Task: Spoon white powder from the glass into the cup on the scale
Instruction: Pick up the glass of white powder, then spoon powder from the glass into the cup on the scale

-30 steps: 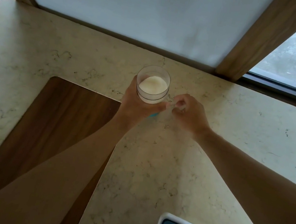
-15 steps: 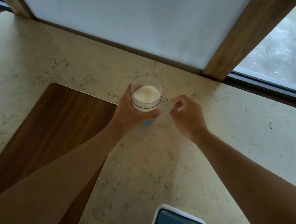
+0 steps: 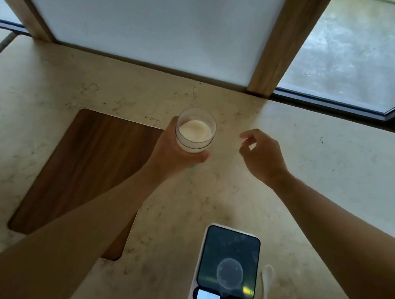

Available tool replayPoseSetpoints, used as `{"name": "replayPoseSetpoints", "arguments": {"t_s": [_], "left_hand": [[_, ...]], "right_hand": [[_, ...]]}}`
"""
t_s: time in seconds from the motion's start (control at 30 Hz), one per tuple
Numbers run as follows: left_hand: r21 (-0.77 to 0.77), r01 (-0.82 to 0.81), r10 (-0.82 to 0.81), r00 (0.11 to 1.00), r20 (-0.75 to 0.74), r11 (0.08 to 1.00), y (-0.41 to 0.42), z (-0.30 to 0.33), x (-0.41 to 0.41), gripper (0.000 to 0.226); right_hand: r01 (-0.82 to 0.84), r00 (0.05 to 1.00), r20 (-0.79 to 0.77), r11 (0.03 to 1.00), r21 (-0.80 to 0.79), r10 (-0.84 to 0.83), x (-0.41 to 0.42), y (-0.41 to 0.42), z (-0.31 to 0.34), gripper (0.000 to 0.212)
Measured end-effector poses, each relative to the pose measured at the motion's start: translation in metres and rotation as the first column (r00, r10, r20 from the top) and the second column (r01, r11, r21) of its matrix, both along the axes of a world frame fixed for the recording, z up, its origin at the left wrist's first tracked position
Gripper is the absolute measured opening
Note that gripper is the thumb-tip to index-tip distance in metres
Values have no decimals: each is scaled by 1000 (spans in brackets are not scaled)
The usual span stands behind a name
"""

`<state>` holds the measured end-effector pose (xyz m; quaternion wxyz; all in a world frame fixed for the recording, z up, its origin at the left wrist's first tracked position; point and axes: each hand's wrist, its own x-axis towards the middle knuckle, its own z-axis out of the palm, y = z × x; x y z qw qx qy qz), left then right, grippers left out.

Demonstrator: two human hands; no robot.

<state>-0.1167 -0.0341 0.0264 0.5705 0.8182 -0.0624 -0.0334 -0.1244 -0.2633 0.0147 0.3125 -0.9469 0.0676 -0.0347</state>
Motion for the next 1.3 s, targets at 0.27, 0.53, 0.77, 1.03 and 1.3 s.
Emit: {"name": "replayPoseSetpoints", "arguments": {"t_s": [0.27, 0.53, 0.77, 1.03, 1.3], "left_hand": [[-38, 55, -57, 997, -59, 998, 5, 20, -62, 84], [14, 116, -116, 992, -42, 993, 13, 26, -129, 89], [64, 191, -190, 981, -31, 979, 13, 18, -172, 88], [99, 209, -208, 978, -26, 973, 14, 20, -194, 89], [112, 223, -216, 974, -75, 968, 19, 17, -221, 90]], "right_hand": [[26, 999, -40, 999, 37, -24, -71, -4, 28, 25], [82, 987, -143, 991, 105, -67, -152, 0, 26, 25], [137, 974, -198, 981, 140, -108, -198, -10, 23, 25], [191, 958, -234, 977, 95, -165, -249, -25, 19, 24], [217, 836, -503, 974, -64, -219, -309, -23, -16, 16]]}}
